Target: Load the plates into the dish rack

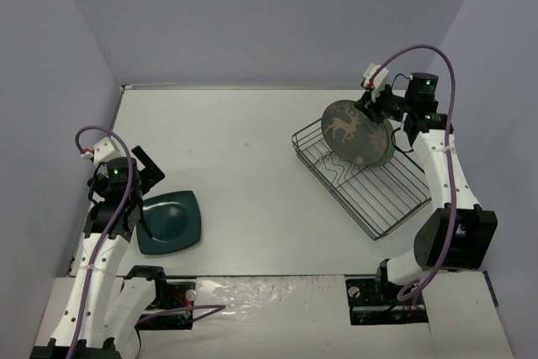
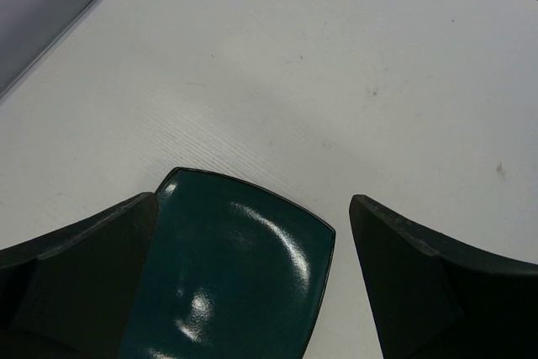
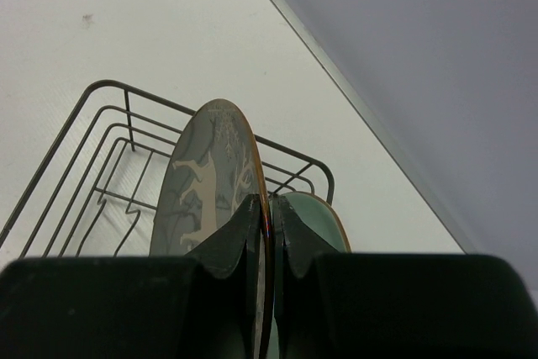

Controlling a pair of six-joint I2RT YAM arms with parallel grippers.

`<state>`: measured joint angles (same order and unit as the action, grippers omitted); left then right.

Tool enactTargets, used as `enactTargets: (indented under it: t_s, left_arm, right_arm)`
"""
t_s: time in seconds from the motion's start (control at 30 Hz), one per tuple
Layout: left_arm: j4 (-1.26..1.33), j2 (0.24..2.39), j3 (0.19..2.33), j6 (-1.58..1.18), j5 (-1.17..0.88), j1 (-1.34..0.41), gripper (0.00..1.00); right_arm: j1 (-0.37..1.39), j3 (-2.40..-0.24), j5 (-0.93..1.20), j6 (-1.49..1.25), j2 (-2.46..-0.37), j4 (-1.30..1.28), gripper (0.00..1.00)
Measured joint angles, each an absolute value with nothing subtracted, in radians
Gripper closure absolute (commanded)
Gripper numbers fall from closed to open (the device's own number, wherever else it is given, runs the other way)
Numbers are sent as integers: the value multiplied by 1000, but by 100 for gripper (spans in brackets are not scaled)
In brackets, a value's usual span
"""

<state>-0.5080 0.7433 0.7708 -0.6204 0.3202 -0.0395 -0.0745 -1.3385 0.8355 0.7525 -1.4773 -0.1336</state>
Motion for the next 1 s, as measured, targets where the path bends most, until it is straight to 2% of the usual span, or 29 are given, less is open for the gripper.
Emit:
enactTargets:
  t_s: [0.33, 1.0]
  left_arm:
    - [-511, 758, 771, -620, 320, -39, 3]
    - [-506, 774, 771, -609, 315, -39, 3]
  right_arm:
    - [-70, -1282, 787, 678, -1454, -20, 100]
    - [-90, -1363, 769, 628, -1453, -102, 100]
